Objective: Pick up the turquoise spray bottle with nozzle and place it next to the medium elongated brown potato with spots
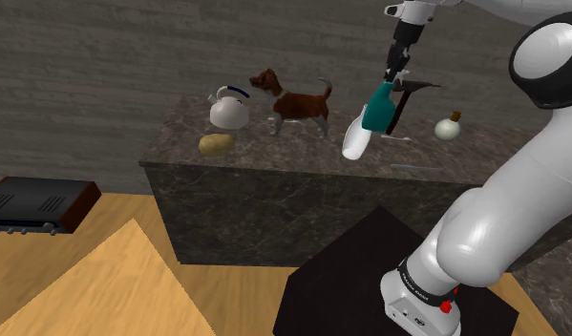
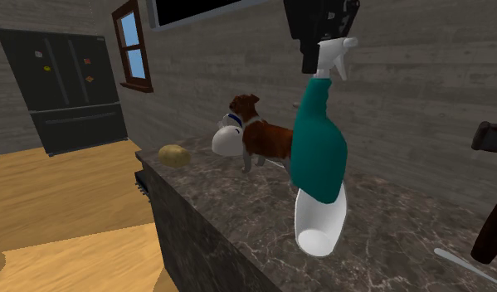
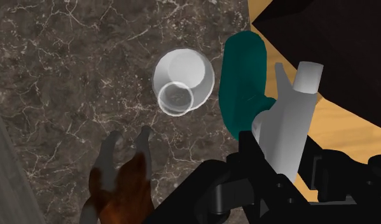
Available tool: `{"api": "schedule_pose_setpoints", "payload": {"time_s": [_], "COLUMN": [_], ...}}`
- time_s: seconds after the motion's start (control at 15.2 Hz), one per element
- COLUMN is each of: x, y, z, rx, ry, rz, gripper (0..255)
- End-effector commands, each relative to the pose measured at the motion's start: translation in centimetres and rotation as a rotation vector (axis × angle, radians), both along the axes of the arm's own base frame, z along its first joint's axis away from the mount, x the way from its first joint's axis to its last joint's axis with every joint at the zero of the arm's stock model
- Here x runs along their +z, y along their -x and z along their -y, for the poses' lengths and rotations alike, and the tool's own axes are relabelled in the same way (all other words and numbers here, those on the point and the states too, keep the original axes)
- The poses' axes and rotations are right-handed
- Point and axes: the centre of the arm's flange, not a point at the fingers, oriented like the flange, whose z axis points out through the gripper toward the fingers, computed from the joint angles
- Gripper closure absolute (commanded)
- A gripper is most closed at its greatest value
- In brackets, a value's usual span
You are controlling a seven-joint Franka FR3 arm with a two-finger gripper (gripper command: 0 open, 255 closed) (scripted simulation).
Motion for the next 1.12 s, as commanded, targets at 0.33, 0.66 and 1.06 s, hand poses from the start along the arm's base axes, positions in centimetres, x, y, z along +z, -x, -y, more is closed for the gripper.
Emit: {"api": "schedule_pose_setpoints", "payload": {"time_s": [0.33,0.66,1.06], "x": [3.6,6.3,9.4], "y": [0.0,0.0,0.0], "z": [0.0,0.0,0.0], "rx": [0.000,0.000,0.000], "ry": [0.000,0.000,0.000], "rz": [0.000,0.000,0.000], "gripper": [255,255,255]}}
